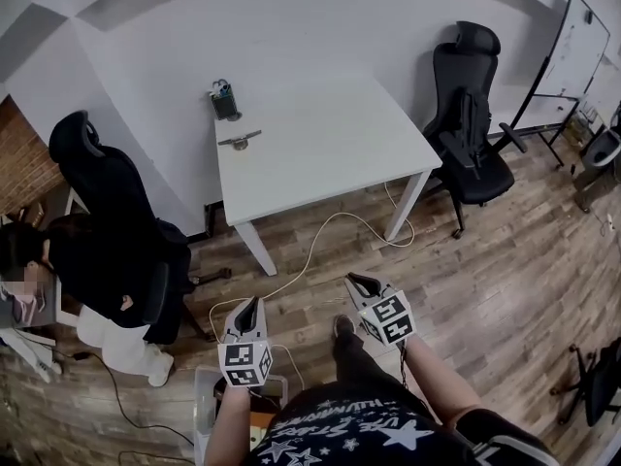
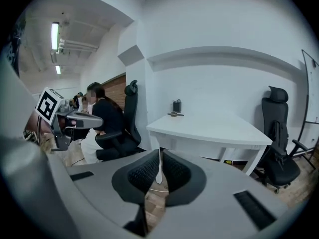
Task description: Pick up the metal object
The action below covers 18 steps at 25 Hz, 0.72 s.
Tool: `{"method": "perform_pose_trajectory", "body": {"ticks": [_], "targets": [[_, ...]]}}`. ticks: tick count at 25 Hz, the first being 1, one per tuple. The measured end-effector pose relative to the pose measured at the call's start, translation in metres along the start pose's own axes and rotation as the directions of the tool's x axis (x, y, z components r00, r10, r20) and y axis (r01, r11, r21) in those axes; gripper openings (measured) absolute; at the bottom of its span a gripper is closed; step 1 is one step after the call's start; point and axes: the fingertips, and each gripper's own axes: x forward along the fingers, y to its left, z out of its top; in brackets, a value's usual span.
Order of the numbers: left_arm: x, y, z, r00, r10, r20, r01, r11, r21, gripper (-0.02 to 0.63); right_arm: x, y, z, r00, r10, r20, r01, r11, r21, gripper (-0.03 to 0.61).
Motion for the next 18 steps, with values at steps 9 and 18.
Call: {"method": "perform_pose_trajectory", "body": {"ticks": [9,18], "targets": [[0.133,0.016,0.056,0.999,0.037,-0.016,-0.037,0.999,0.021,0.020,0.089,-0.122,0.066,0.998,0.040,0.046,-0.040,0.999,-0.007,0.052],[0.215,0.029,0.093,0.992,0.122,-0.011,-0.122,0.993,0.005,0.020,0.152,-0.207,0.108,0.994,0.094,0.062,-0.093,0.995,-0.024,0.052]]}}
